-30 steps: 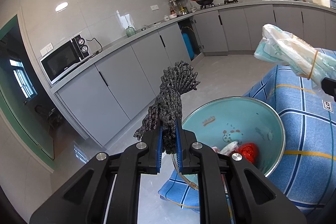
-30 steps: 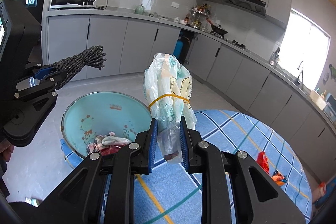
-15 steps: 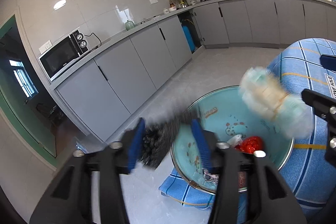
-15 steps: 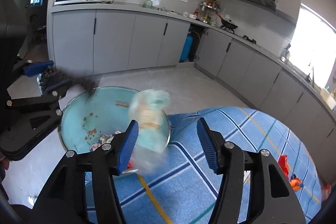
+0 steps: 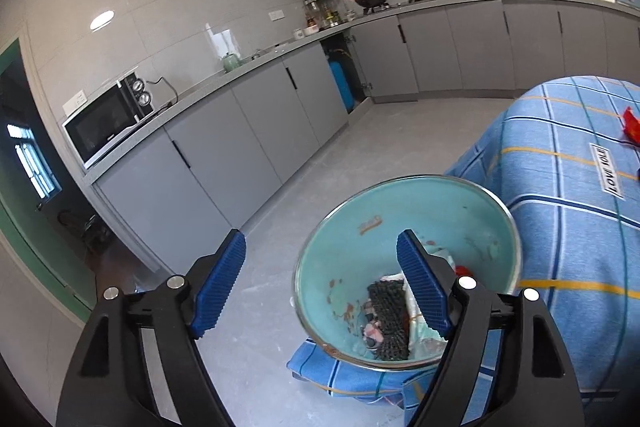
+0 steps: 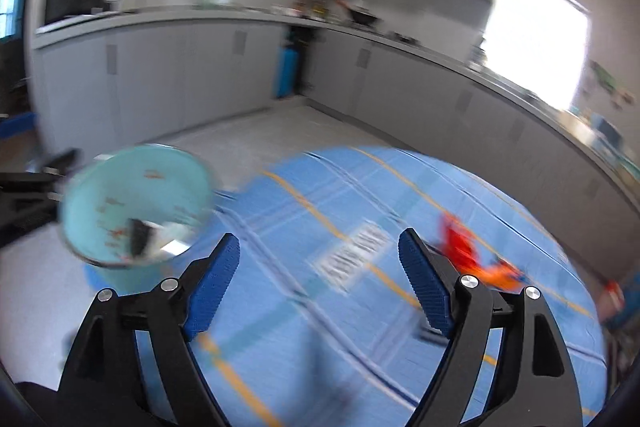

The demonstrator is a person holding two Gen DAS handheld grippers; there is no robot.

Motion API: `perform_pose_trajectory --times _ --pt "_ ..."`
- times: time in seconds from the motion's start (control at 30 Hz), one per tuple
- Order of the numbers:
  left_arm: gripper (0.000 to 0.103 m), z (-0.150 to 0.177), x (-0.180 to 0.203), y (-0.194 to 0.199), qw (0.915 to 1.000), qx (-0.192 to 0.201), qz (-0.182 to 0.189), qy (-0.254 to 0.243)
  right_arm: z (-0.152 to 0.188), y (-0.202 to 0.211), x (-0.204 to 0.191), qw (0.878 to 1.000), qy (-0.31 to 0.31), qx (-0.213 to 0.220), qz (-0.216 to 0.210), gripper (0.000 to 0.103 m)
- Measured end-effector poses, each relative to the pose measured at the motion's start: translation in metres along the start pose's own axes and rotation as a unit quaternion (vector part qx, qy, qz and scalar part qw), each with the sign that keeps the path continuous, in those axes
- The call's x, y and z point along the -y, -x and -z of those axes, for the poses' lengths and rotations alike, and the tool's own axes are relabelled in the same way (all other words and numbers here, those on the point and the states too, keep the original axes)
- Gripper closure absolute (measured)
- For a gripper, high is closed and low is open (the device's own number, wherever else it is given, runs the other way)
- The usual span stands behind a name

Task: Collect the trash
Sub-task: 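Move both open tools back toward the table, then grasp the white sponge block with the right tool while the left tool grasps the red-orange plastic bag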

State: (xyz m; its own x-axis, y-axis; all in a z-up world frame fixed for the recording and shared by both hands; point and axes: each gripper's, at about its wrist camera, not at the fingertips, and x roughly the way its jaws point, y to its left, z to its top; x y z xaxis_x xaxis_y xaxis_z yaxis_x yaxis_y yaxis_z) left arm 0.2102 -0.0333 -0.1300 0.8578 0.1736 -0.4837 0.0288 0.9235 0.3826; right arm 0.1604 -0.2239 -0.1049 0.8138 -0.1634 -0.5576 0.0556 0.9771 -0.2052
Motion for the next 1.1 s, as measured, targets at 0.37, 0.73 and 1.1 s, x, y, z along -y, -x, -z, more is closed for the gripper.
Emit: perform_pose_trajectory --times 0.37,0.73,1.1 --pt "0.009 -0.015 0.059 0.031 0.9975 0.044 0.033 -0.044 0.038 -0.039 0.079 0.988 -0.083 -0.102 0.085 0.016" --pt "0.009 -0.031 0.096 0.028 0.9951 0.04 0.068 -0.059 0.047 -0.055 0.093 0.983 -0.11 -0.137 0.044 0.073" --pt "0.008 -0.064 0.155 0.039 0.9876 0.052 0.121 -0.085 0.044 -0.022 0.111 0.99 -0.113 -0.082 0.034 0.022"
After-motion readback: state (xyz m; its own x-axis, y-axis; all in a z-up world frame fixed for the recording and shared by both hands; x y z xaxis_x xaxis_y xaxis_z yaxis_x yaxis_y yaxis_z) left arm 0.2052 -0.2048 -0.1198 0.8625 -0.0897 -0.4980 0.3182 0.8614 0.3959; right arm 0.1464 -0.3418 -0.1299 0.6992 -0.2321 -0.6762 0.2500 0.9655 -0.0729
